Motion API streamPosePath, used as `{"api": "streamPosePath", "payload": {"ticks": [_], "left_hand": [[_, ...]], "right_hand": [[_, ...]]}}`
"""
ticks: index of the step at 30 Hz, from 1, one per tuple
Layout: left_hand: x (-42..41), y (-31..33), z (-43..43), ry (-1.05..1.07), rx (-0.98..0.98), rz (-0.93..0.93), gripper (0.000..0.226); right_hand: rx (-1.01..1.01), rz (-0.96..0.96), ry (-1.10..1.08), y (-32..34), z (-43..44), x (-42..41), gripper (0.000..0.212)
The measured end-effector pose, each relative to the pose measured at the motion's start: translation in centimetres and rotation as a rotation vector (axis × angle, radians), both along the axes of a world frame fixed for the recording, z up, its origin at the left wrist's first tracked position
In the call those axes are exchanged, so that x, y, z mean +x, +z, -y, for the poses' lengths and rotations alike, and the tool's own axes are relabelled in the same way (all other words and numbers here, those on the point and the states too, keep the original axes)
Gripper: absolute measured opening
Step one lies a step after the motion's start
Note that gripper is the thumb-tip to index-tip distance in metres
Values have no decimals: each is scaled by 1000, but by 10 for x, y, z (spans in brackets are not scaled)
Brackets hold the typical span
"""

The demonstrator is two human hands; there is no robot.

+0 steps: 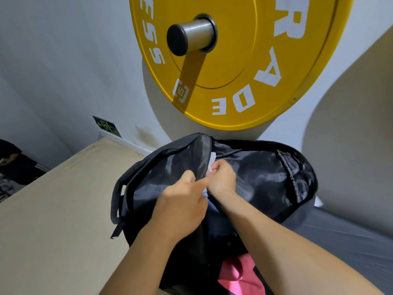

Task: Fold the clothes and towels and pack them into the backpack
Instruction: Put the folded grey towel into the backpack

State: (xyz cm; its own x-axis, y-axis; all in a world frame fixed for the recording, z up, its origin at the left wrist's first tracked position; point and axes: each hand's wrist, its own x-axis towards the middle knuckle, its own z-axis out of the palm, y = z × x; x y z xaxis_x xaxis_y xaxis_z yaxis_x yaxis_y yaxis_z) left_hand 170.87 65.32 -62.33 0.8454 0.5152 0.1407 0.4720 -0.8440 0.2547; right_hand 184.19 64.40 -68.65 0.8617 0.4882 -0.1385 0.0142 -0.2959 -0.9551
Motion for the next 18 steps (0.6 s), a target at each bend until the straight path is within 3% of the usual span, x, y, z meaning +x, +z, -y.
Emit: {"api": "streamPosePath", "payload": {"ticks": [4,10,14,18], "left_hand": [[6,-6,0,13,-108,-97,55],[18,-20,-1,49,-161,-97,63],[30,-32,4,39,-91,-110,51],[33,-37,11,34,-58,-163,32]], "right_hand": [[-51,-60,305,-5,14,-5,26],[-394,224,581,2,71,9,34],[-507,295,812,6,88,-23,20],[-503,370,820,17,108,-17,26]]}}
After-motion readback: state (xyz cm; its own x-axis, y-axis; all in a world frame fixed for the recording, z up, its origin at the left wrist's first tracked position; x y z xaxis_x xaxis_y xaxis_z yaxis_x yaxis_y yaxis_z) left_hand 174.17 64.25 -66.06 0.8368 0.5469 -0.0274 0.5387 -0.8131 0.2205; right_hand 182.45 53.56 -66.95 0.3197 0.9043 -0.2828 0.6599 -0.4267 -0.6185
